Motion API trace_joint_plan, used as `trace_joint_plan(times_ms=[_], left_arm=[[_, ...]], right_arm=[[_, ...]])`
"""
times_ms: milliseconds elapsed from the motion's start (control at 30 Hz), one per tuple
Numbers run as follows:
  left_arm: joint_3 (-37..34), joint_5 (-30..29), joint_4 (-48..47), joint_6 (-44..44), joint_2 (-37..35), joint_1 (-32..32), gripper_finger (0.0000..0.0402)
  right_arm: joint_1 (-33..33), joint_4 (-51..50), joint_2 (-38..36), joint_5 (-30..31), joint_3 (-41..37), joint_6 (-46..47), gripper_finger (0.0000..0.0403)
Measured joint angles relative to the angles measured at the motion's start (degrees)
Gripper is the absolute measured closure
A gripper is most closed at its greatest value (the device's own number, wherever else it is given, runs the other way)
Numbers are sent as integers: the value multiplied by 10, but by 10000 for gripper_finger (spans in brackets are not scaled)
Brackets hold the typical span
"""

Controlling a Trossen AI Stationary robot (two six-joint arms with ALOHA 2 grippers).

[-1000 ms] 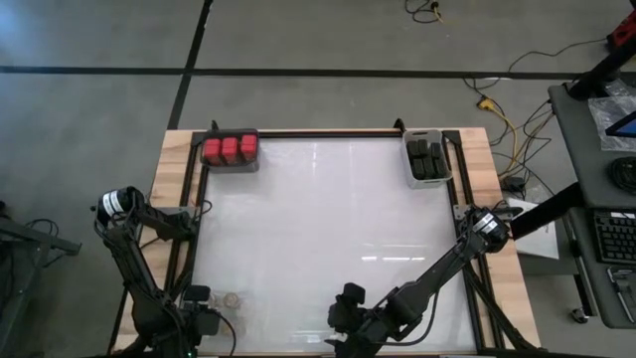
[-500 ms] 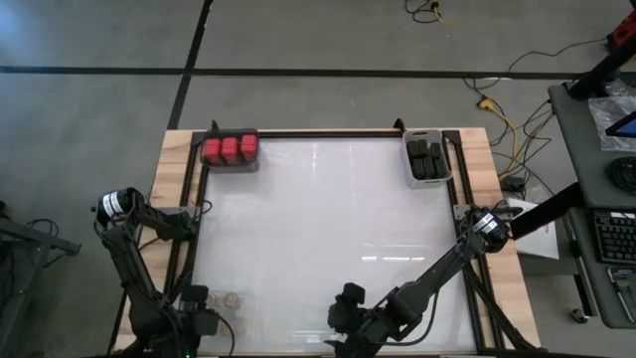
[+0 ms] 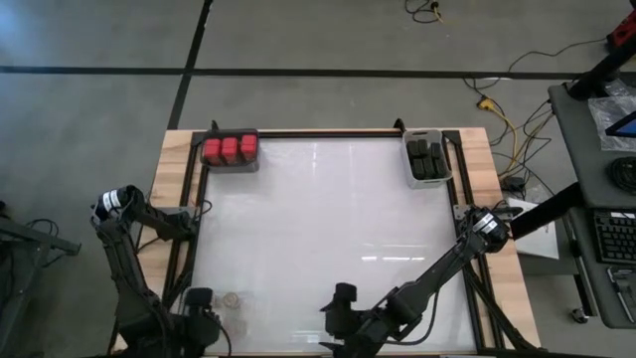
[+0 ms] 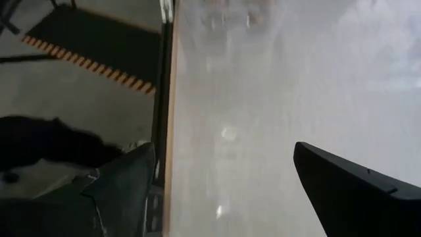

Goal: Sort spices by type
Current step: Return to Home Position

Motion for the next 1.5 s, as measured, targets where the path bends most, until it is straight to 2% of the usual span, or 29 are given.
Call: trace_joint_plan(times_ms=[67,233,333,467,667,933,1033,1167,1267,1367,1433,1500], left_arm=[[-2,-24,34,17,-5,12,203],[-47,-28,125,100,-14,63,212],[-82,-28,162,159,-31,102,219],[-138,-30,236,242,-70,165,229],[-266,-5,404,365,-148,285,237],[-414,51,596,474,-246,445,238],[-435,63,624,485,-276,495,238],[-440,70,617,526,-308,554,238],[-437,29,608,562,-319,582,238],[-427,-57,604,571,-320,594,238],[-417,-104,594,494,-318,595,238],[-417,-118,588,447,-313,594,238]], right_arm=[[-2,32,5,21,0,-36,49],[-20,128,22,32,-30,-111,49],[-33,237,22,61,-65,-176,51],[-60,339,18,26,-107,-242,61],[-105,368,-17,12,-181,-281,82],[-156,531,-167,11,-400,-323,108],[-172,553,-241,13,-480,-340,117],[-193,524,-341,11,-549,-364,130],[-208,465,-405,15,-573,-322,144],[-209,421,-465,10,-589,-297,163],[-204,431,-499,10,-620,-321,182],[-204,477,-530,8,-661,-348,203]])
